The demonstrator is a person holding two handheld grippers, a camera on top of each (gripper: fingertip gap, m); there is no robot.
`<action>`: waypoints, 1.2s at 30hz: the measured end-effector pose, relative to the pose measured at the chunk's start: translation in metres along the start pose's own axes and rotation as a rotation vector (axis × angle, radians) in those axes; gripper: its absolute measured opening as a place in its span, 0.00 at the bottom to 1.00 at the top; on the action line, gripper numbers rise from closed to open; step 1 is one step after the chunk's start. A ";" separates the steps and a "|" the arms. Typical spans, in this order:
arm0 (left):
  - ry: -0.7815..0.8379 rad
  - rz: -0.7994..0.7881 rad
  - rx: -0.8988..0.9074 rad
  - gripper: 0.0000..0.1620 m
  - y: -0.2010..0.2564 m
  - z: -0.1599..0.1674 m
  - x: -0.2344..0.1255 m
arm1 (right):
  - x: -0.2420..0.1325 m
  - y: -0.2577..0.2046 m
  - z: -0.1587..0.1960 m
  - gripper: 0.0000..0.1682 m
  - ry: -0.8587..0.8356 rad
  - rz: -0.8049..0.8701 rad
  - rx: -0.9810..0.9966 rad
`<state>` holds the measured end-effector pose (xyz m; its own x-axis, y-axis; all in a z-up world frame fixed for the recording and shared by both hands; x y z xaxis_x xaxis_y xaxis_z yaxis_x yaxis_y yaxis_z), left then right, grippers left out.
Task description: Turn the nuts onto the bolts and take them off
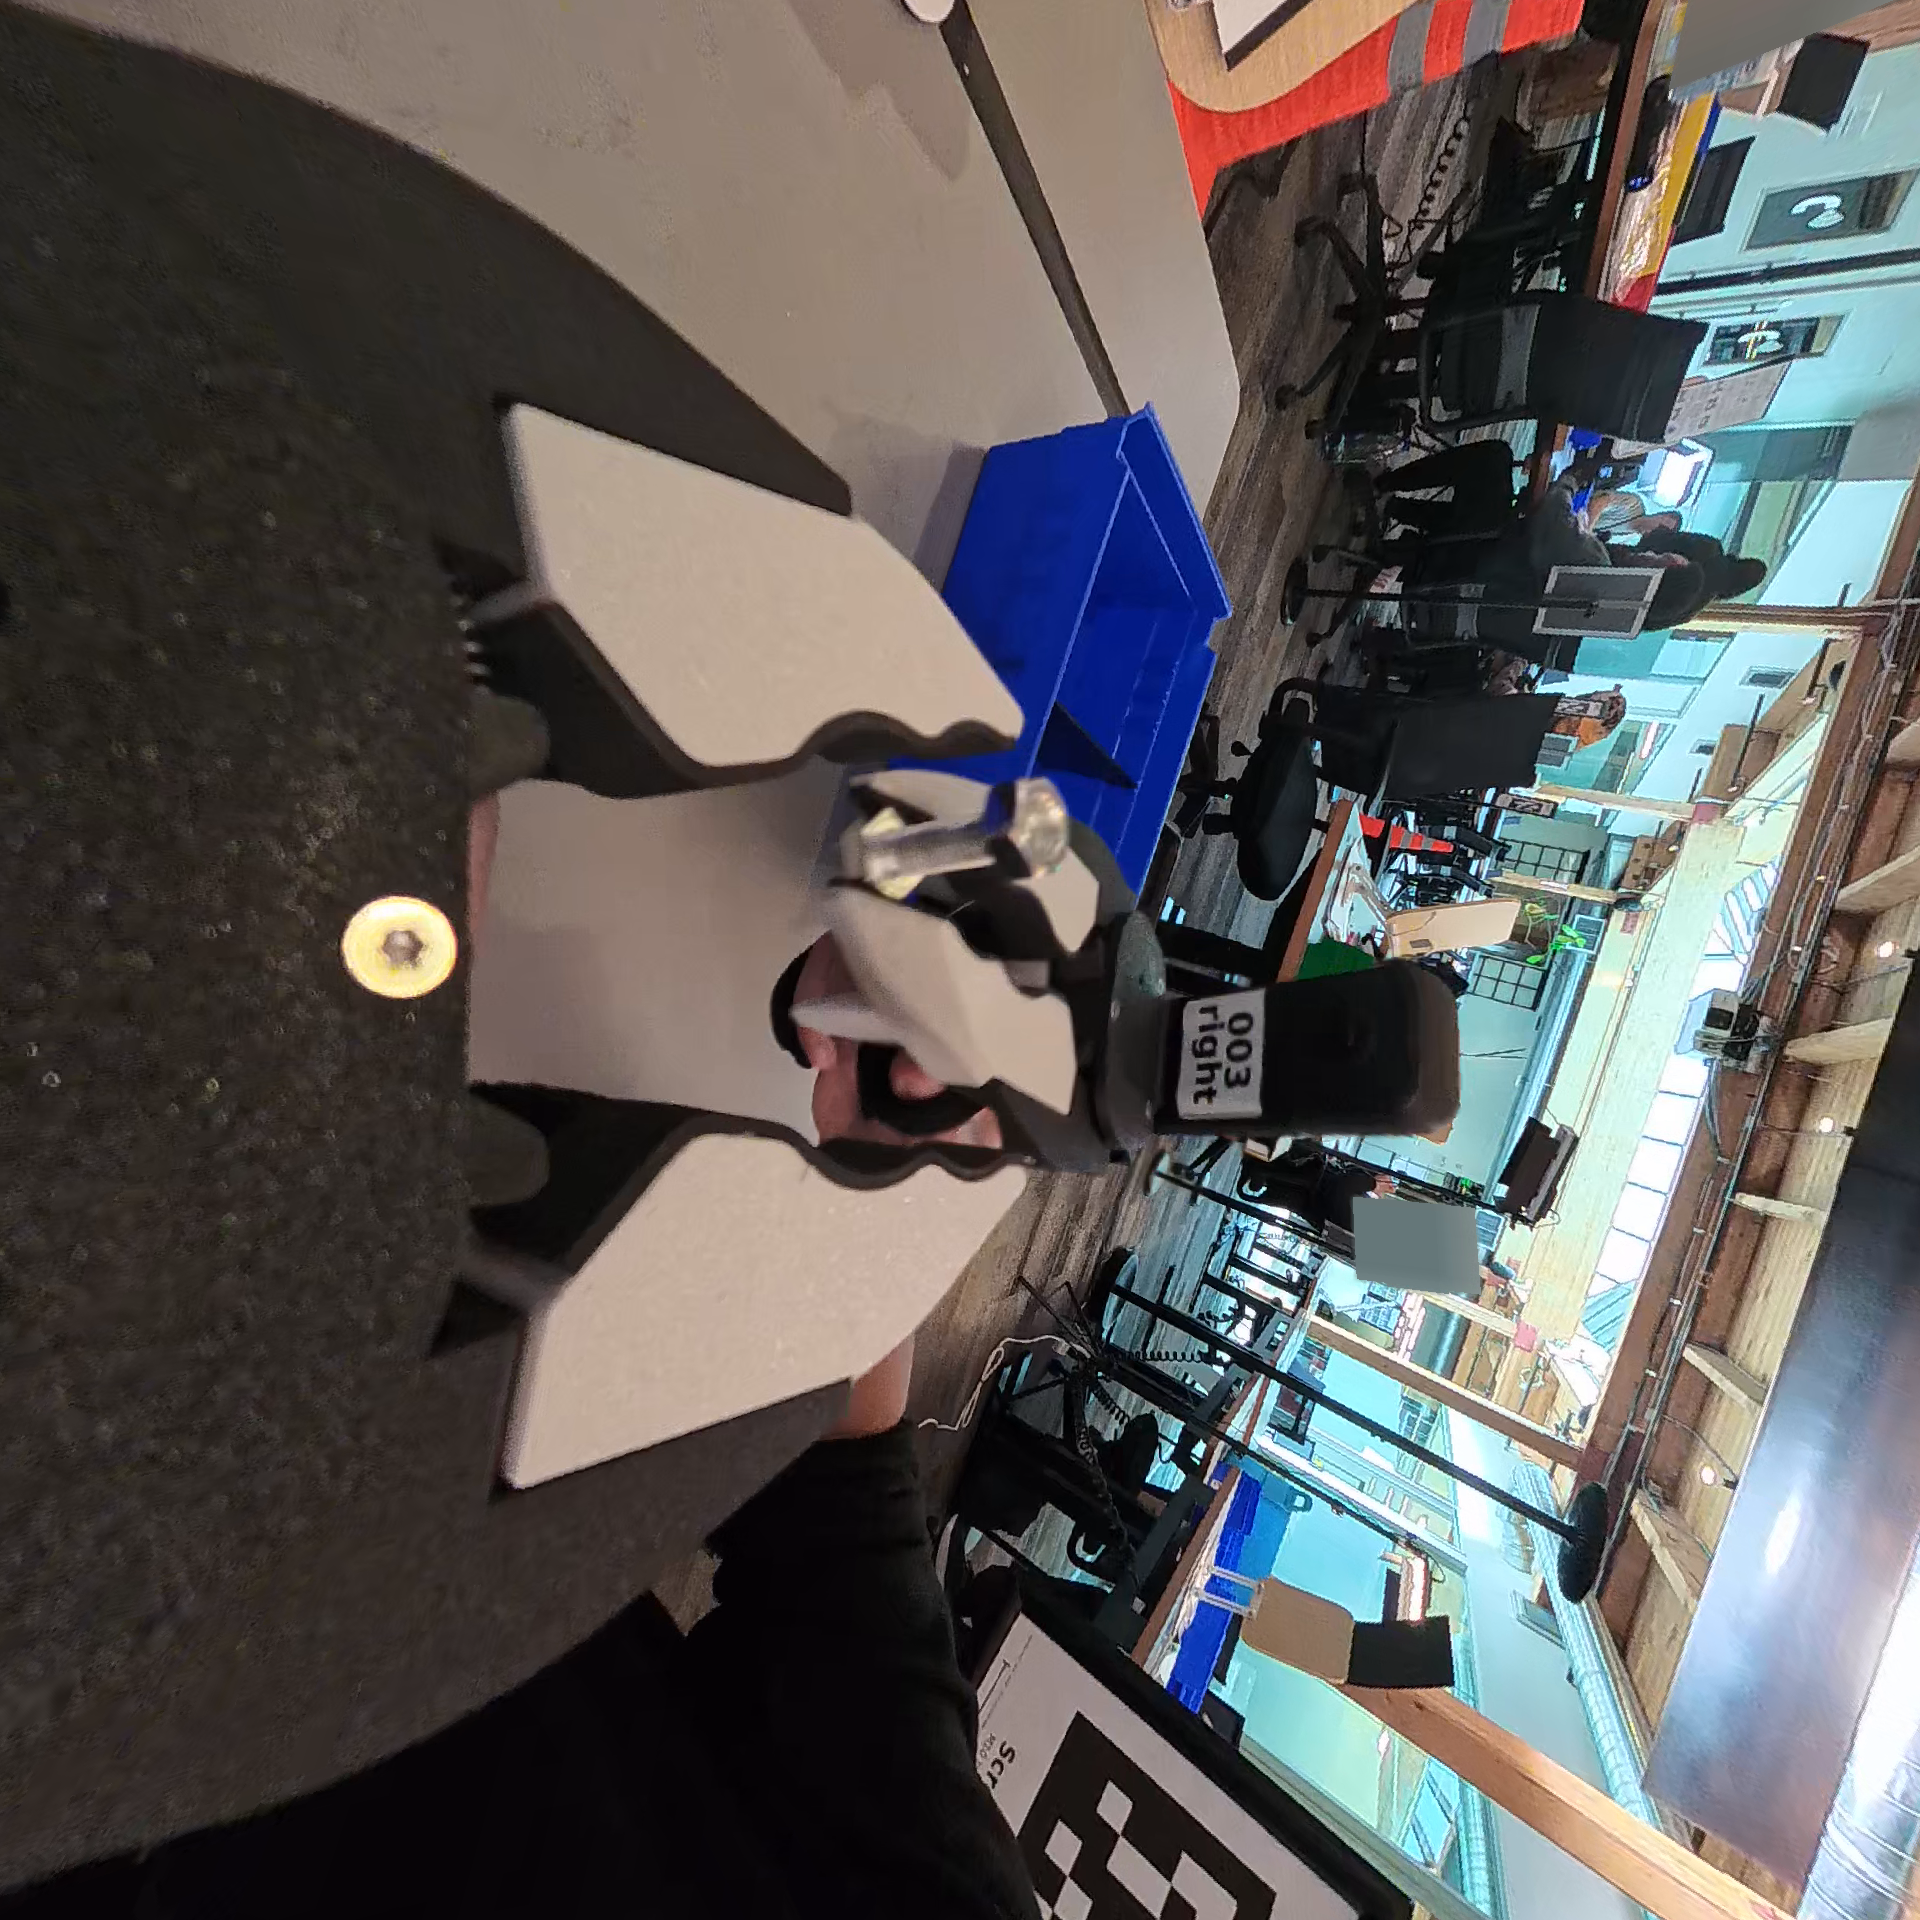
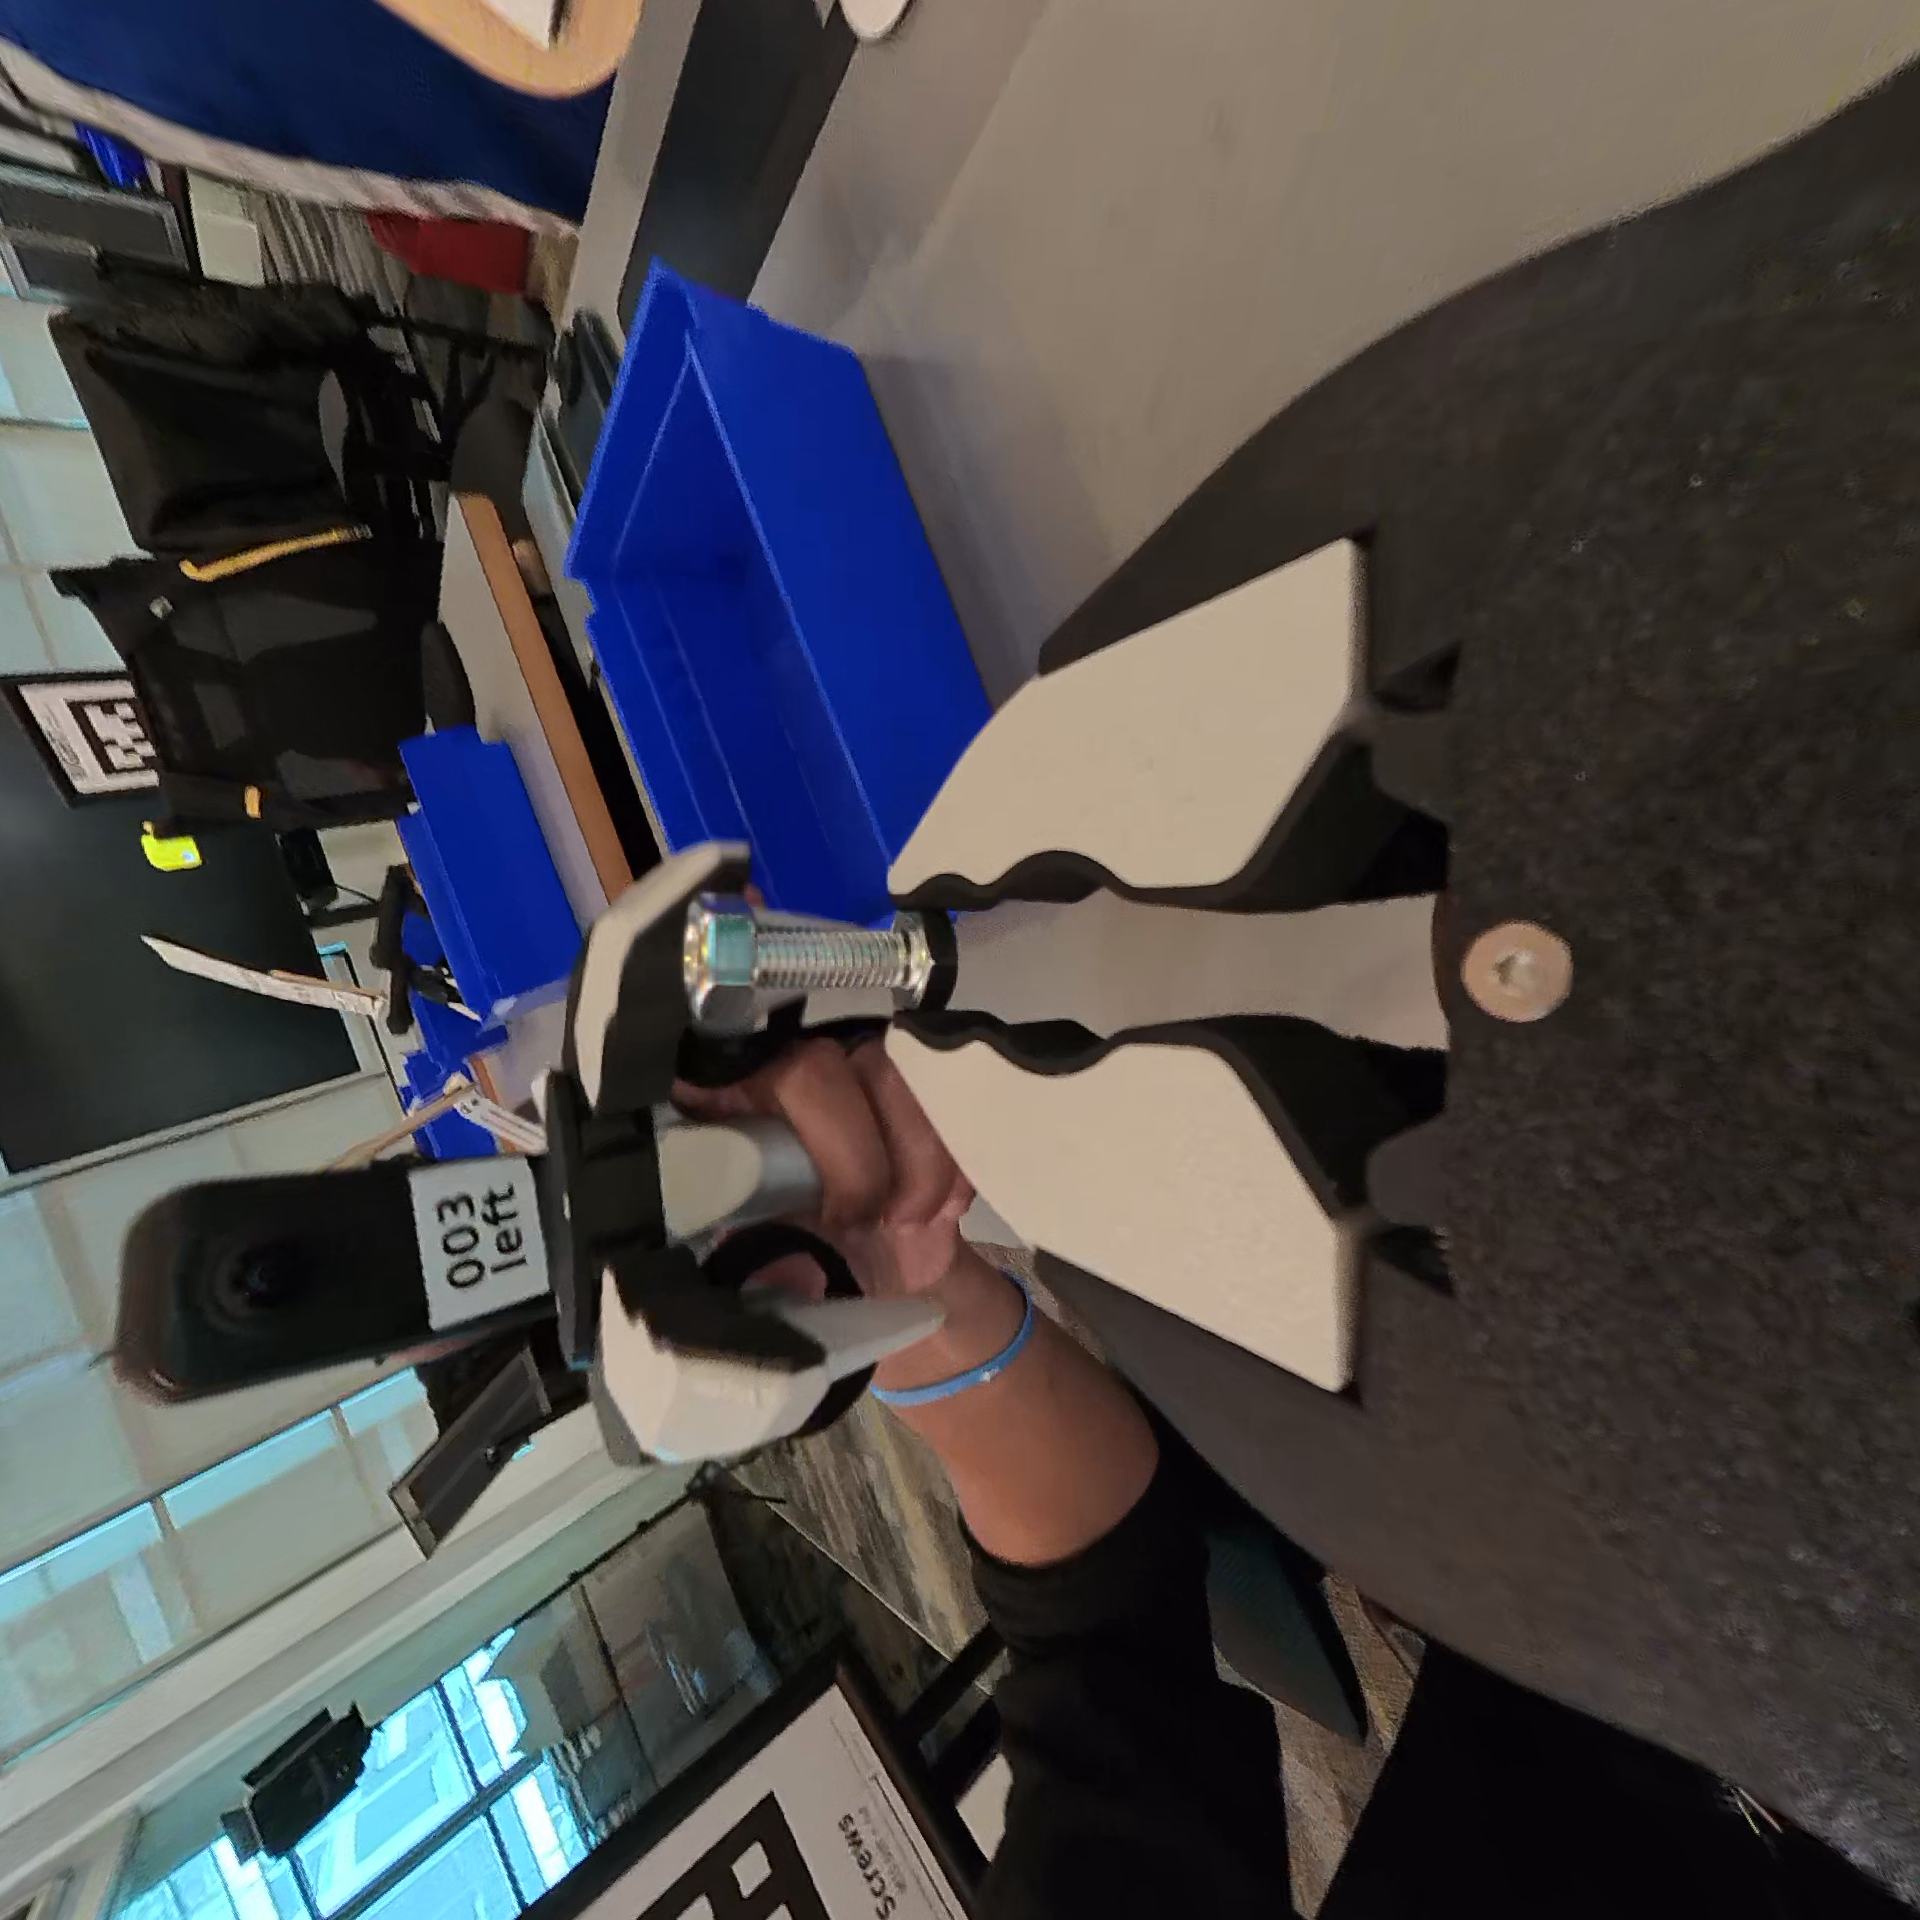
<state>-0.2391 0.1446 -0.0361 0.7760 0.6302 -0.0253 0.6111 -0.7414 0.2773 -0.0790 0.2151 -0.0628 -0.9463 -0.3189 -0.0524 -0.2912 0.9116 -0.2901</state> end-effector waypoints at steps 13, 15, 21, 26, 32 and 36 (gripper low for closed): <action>-0.021 -0.004 0.005 0.50 0.002 0.002 0.004 | -0.001 0.004 0.002 0.11 0.016 -0.002 0.020; -0.011 0.000 -0.001 0.47 0.001 0.001 0.002 | -0.005 0.006 0.000 0.11 0.026 0.007 0.018; -0.005 -0.004 0.002 0.47 0.002 0.000 0.001 | -0.004 0.001 -0.002 0.11 0.057 -0.043 -0.004; 0.000 0.014 -0.008 0.47 0.004 0.002 0.004 | 0.014 -0.008 0.009 0.11 0.076 -0.076 -0.010; -0.003 -0.001 -0.016 0.53 0.005 0.002 0.007 | 0.005 0.000 0.011 0.10 0.165 -0.002 -0.001; 0.003 0.008 -0.015 0.50 0.004 0.001 0.004 | -0.013 0.008 0.003 0.10 0.224 0.054 0.011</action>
Point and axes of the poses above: each gripper's, where its closed fingertips meet, x out along the fingers, z out of its underside, y = z × x across the jaws, the point moved 10 cm from there along -x, back along the fingers, and after that the axes turned 9 degrees about -z, right-handed, at the moved point
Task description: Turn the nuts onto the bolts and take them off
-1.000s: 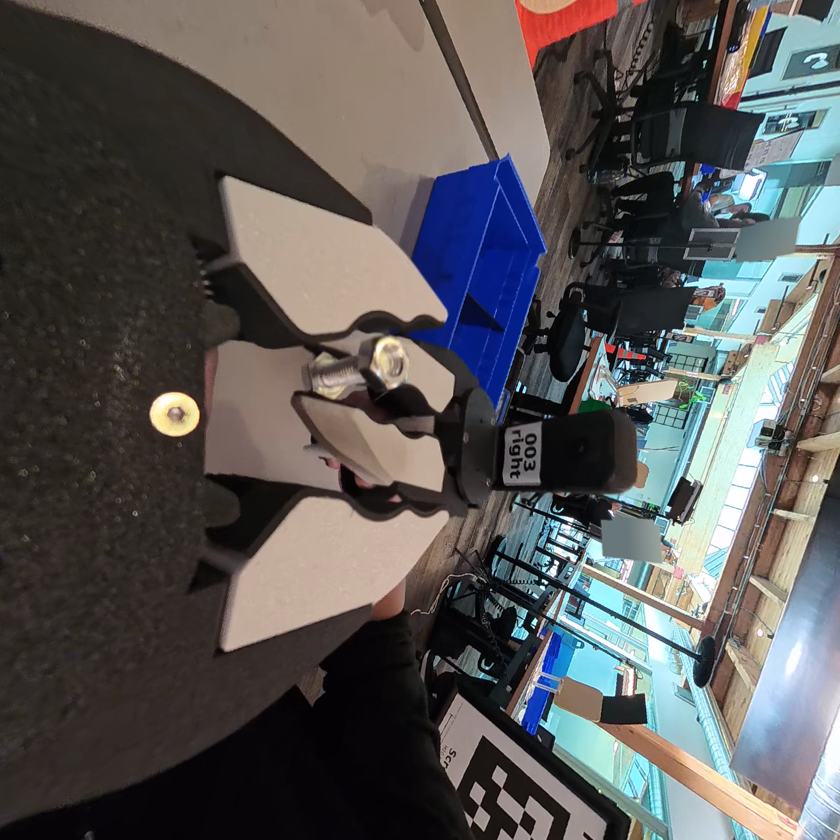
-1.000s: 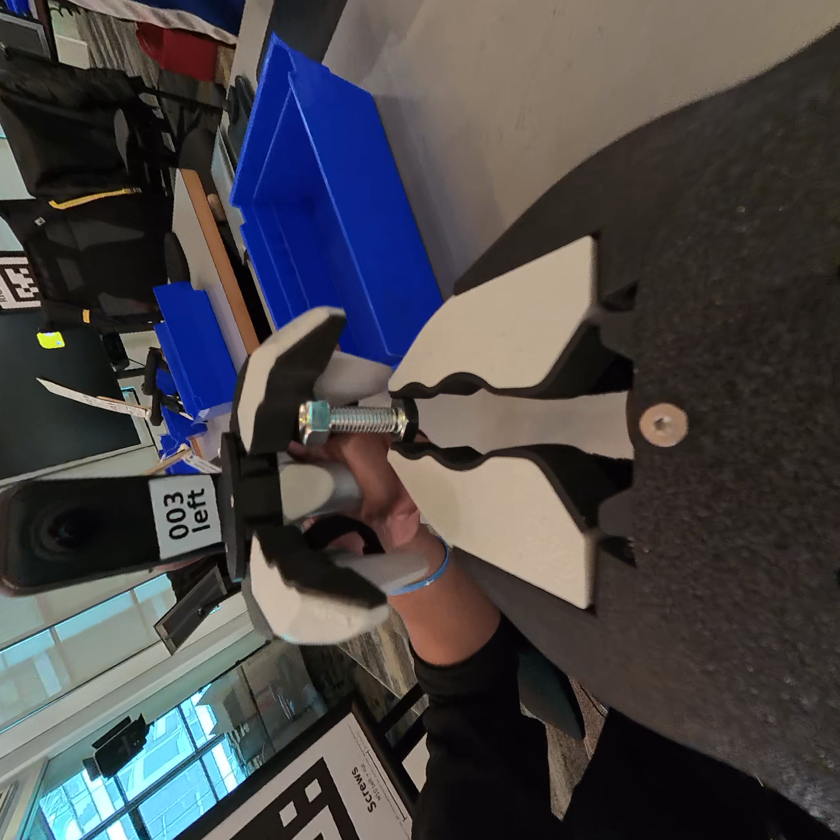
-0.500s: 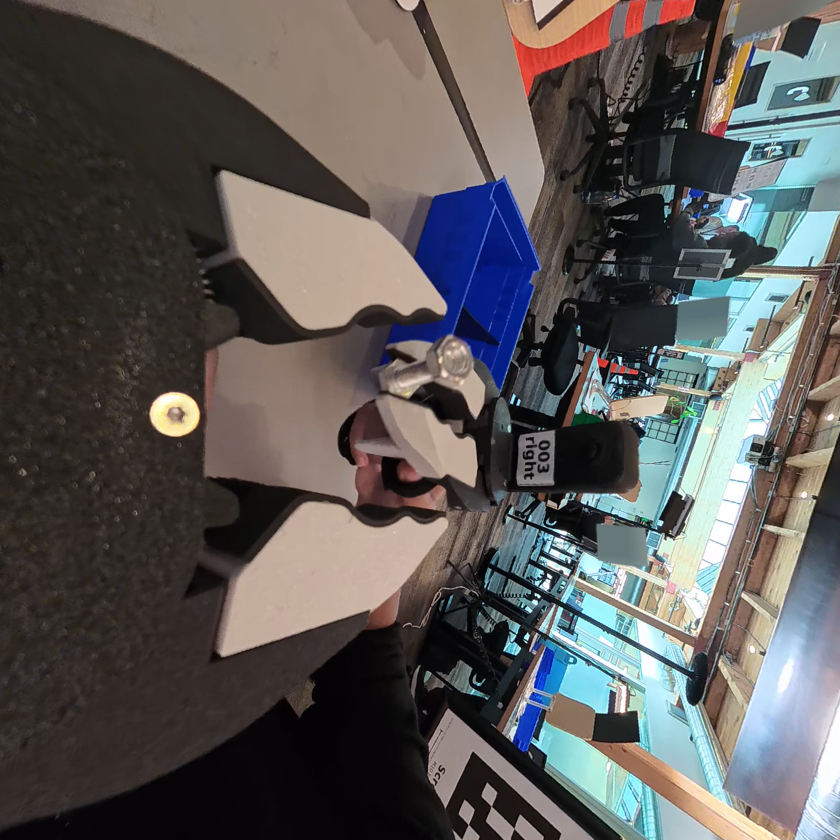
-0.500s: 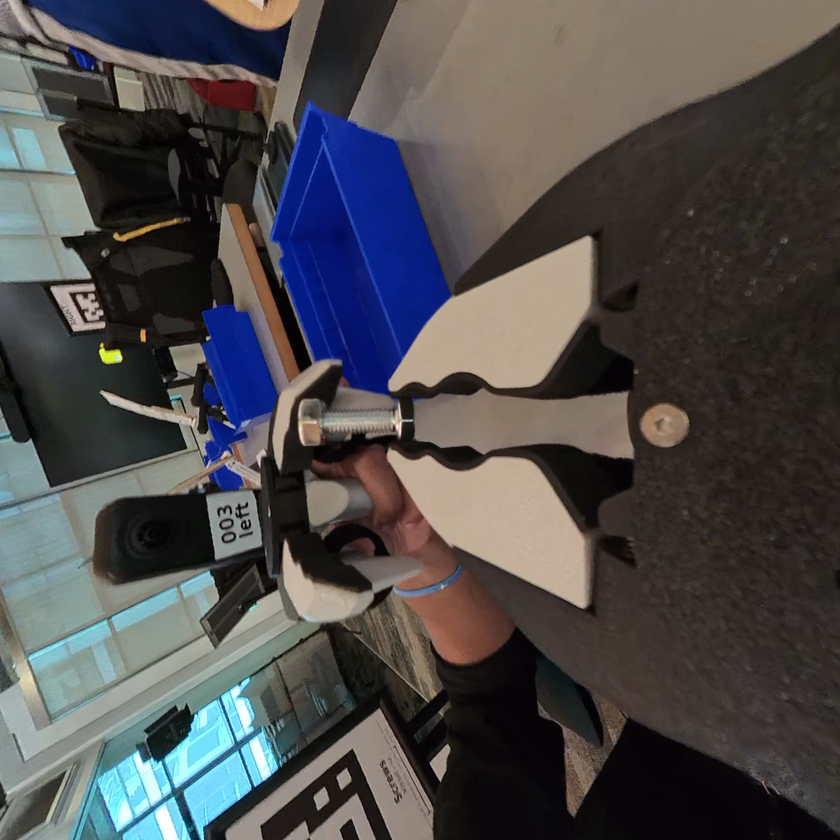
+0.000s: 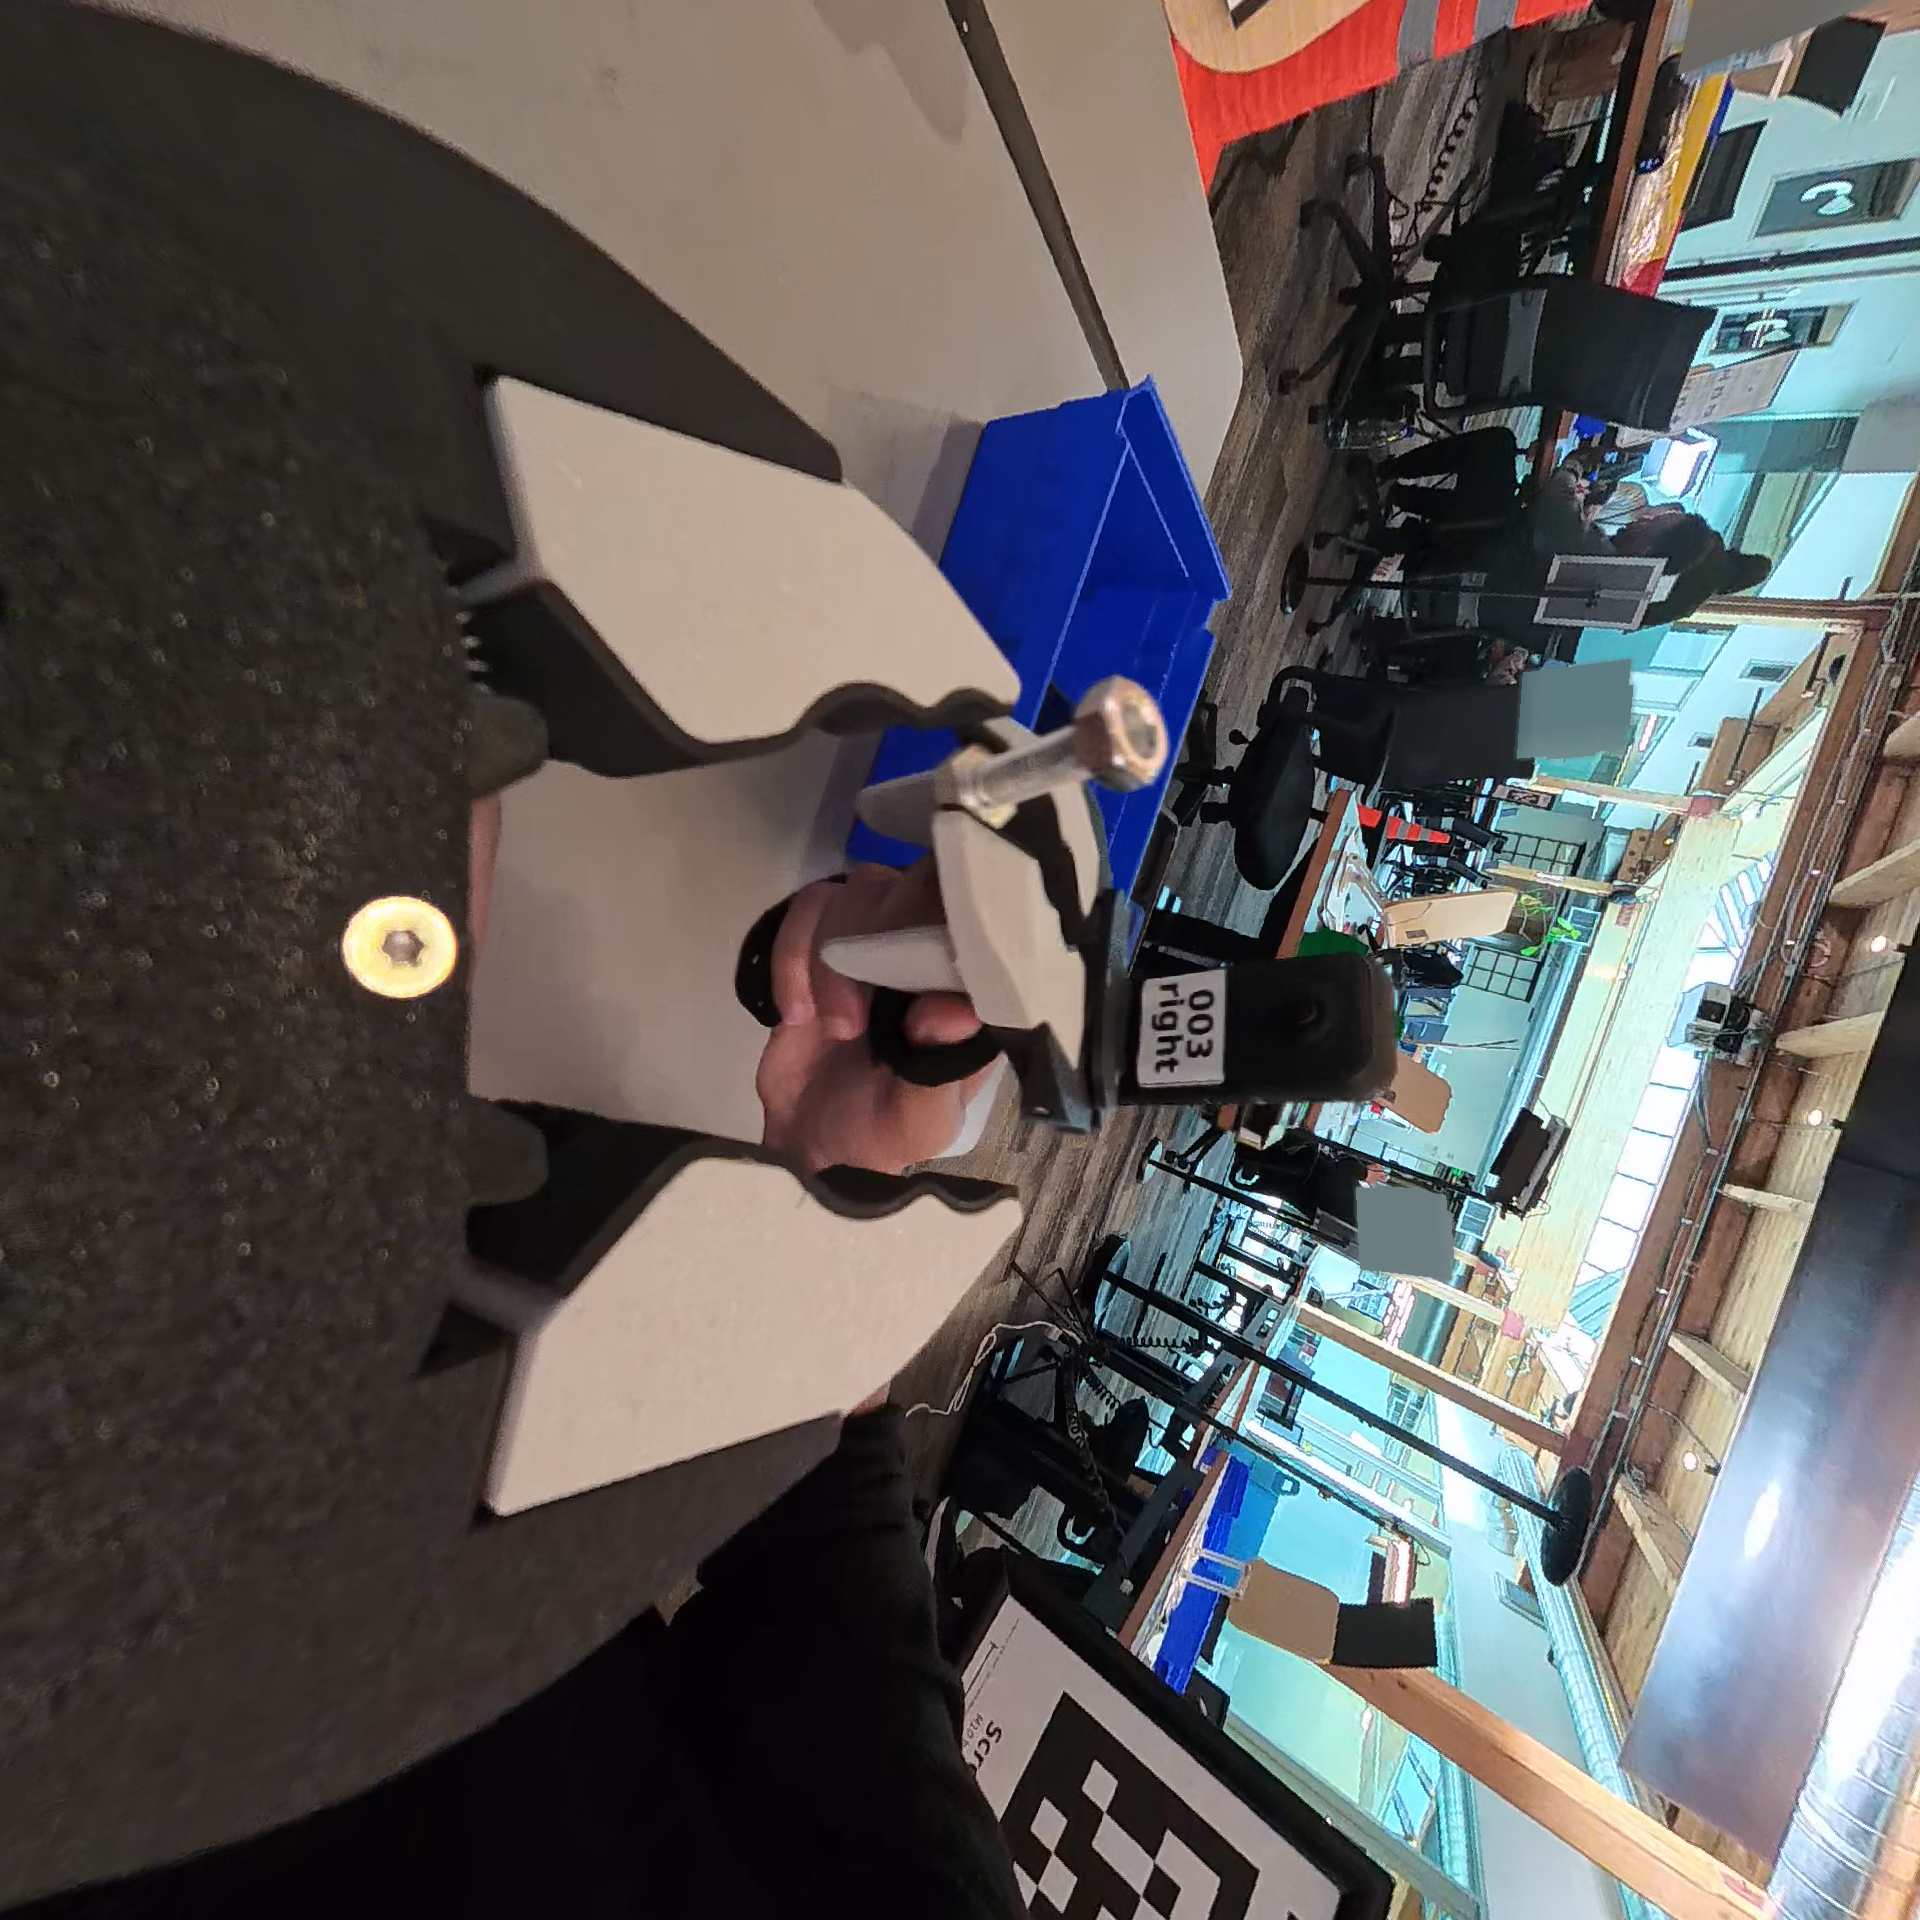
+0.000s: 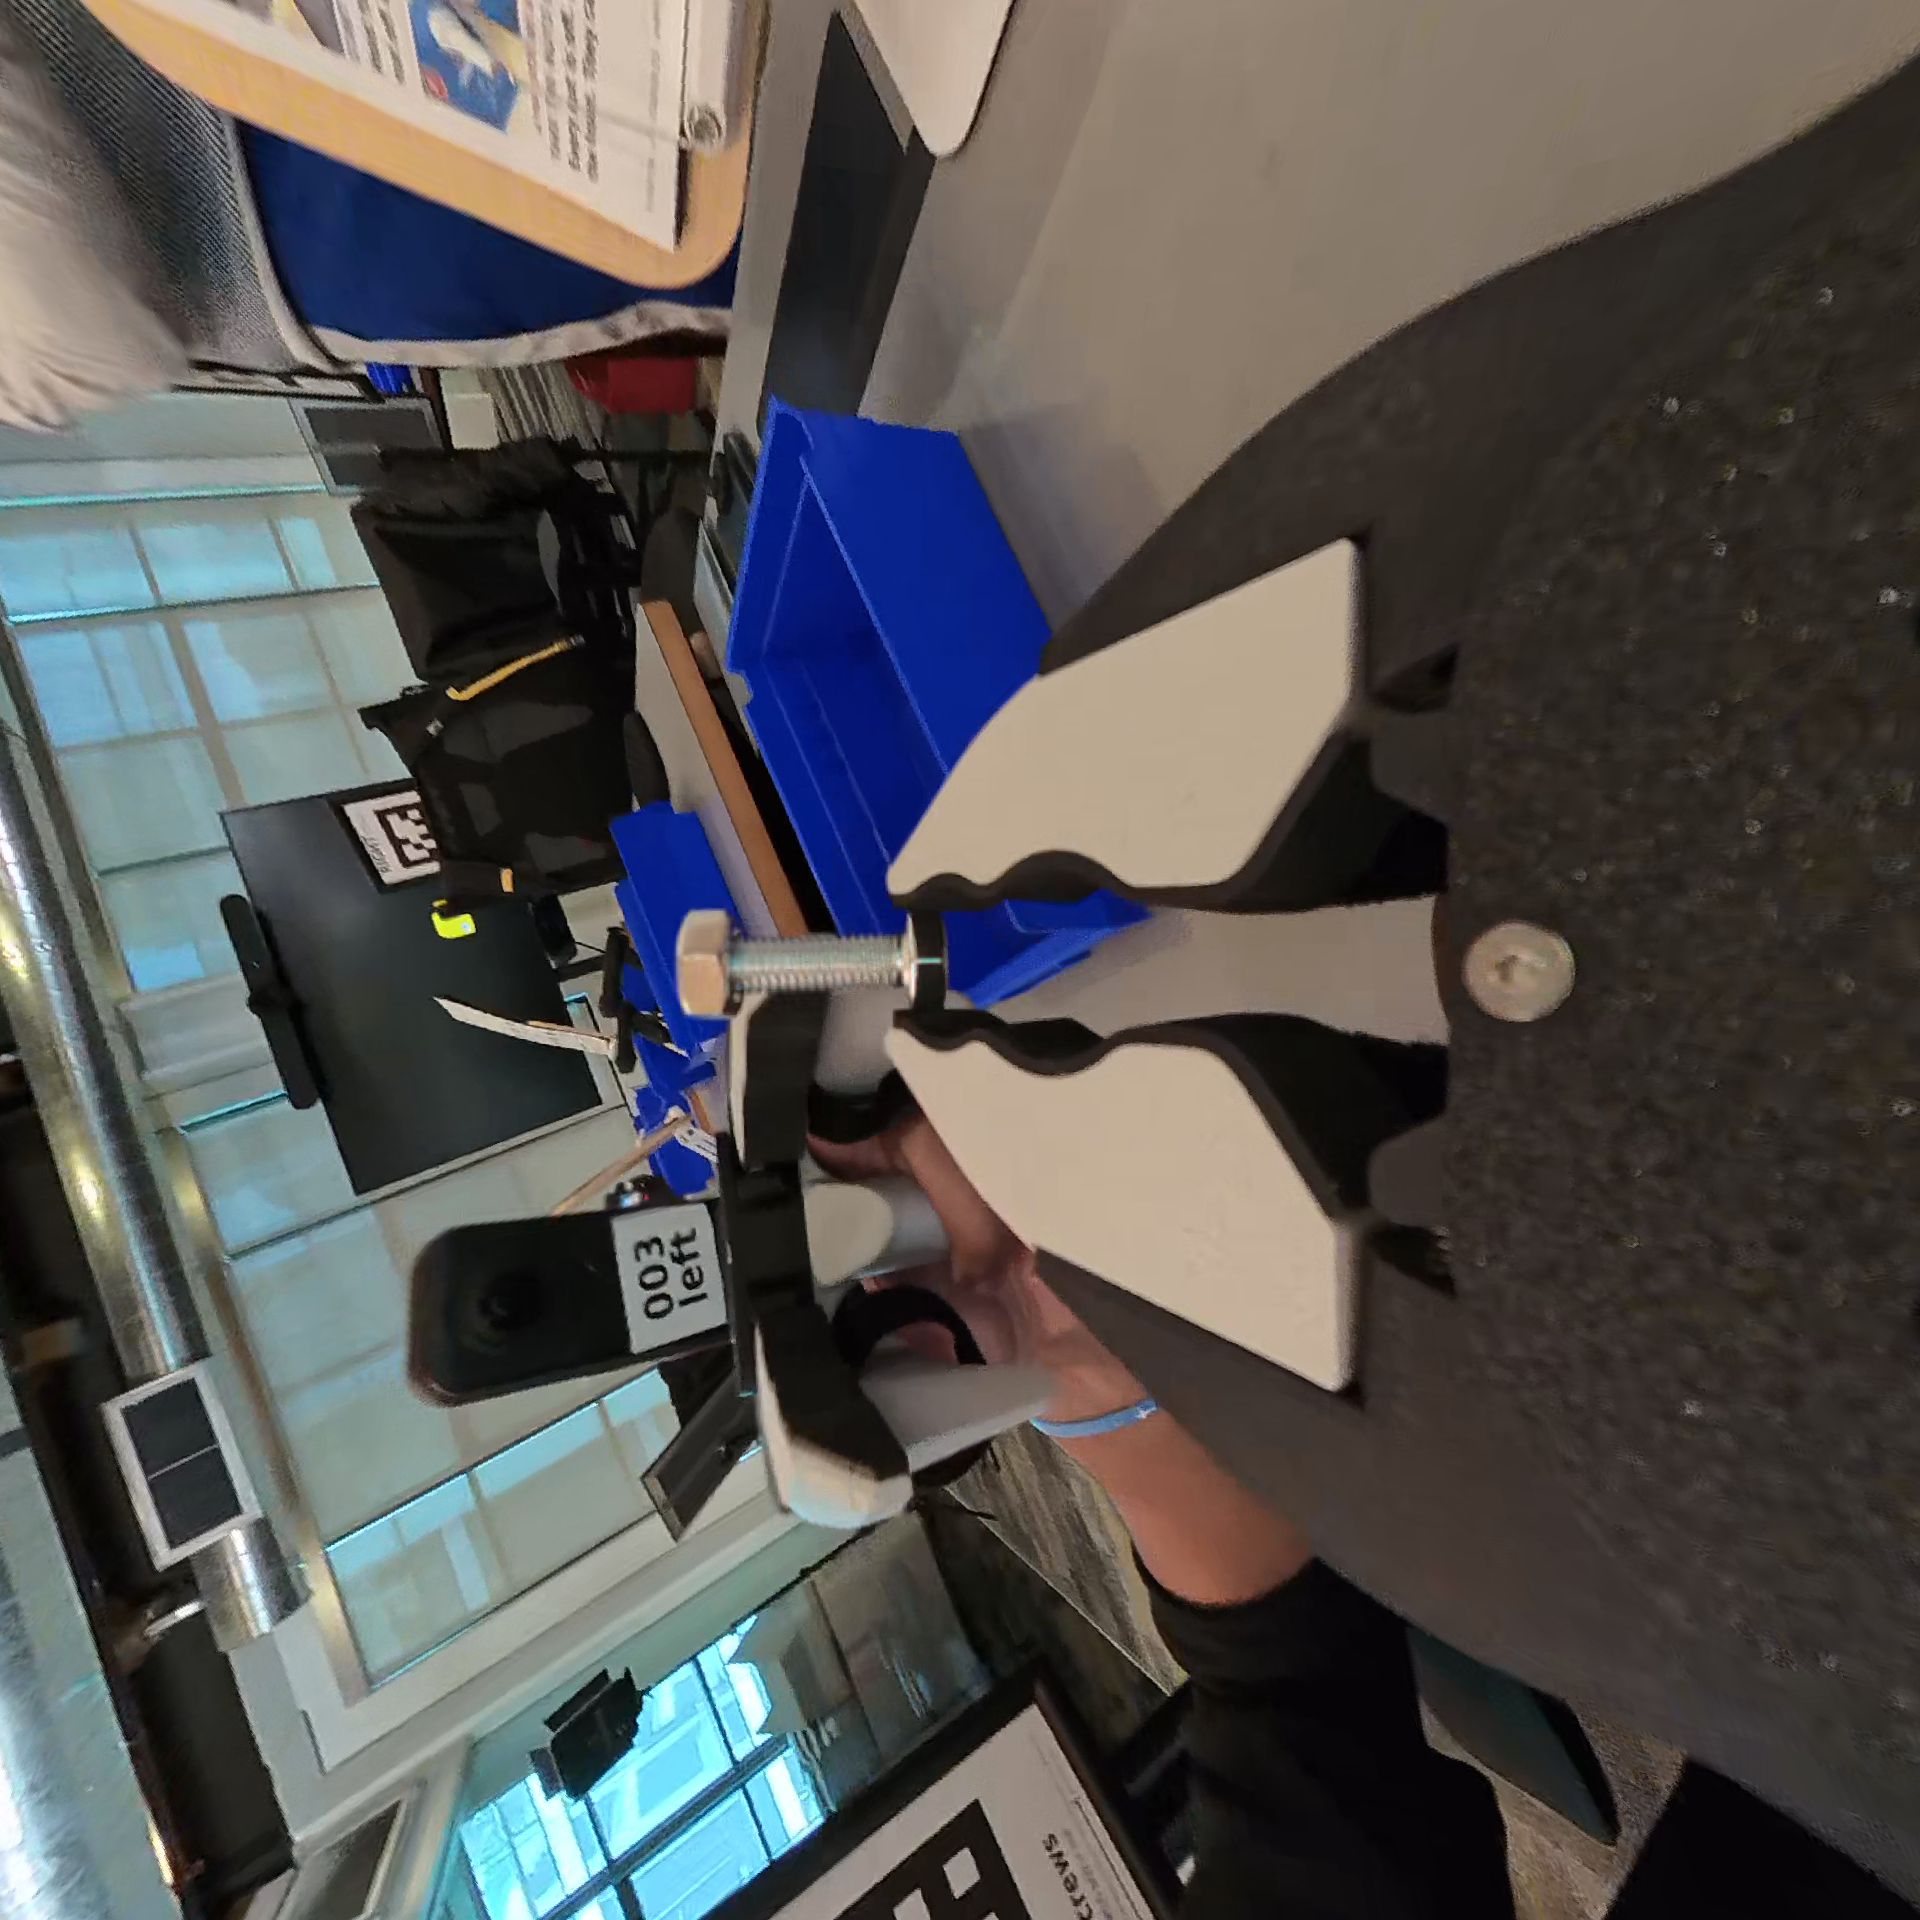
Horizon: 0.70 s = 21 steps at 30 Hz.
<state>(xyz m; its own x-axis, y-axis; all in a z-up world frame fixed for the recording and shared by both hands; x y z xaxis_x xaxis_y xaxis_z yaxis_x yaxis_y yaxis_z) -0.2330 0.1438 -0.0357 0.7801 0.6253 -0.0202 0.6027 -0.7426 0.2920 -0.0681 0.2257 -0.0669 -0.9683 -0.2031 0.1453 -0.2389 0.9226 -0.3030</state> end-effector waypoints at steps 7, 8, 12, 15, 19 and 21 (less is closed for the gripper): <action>0.020 -0.011 -0.011 0.50 -0.003 -0.002 -0.002 | 0.004 -0.006 0.002 0.10 -0.005 -0.050 -0.006; 0.019 -0.009 -0.014 0.50 -0.003 -0.002 -0.002 | 0.009 -0.009 0.006 0.10 -0.019 -0.065 -0.005; 0.004 0.005 -0.007 0.50 -0.002 0.001 0.001 | 0.022 -0.013 0.019 0.10 -0.052 -0.069 0.001; 0.001 -0.003 -0.022 0.54 -0.003 0.002 0.003 | 0.016 -0.007 0.017 0.10 -0.044 -0.046 0.007; 0.011 -0.004 -0.023 0.51 -0.004 0.001 0.001 | 0.002 0.003 0.008 0.10 -0.007 -0.007 0.021; 0.014 0.000 -0.027 0.51 -0.004 -0.001 0.000 | -0.004 0.006 0.004 0.10 0.003 0.013 0.015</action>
<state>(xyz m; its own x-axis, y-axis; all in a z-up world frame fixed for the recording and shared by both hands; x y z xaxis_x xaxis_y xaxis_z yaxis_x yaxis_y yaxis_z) -0.2357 0.1465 -0.0363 0.7778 0.6285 -0.0067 0.5976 -0.7363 0.3173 -0.0661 0.2311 -0.0731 -0.9711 -0.1904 0.1437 -0.2276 0.9199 -0.3193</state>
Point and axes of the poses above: each gripper's, where its closed fingertips meet, x out along the fingers, z out of its underside, y = z × x across the jaws, the point moved 10 cm from there along -x, back along the fingers, and after that the axes turned 9 degrees about -z, right-handed, at the moved point
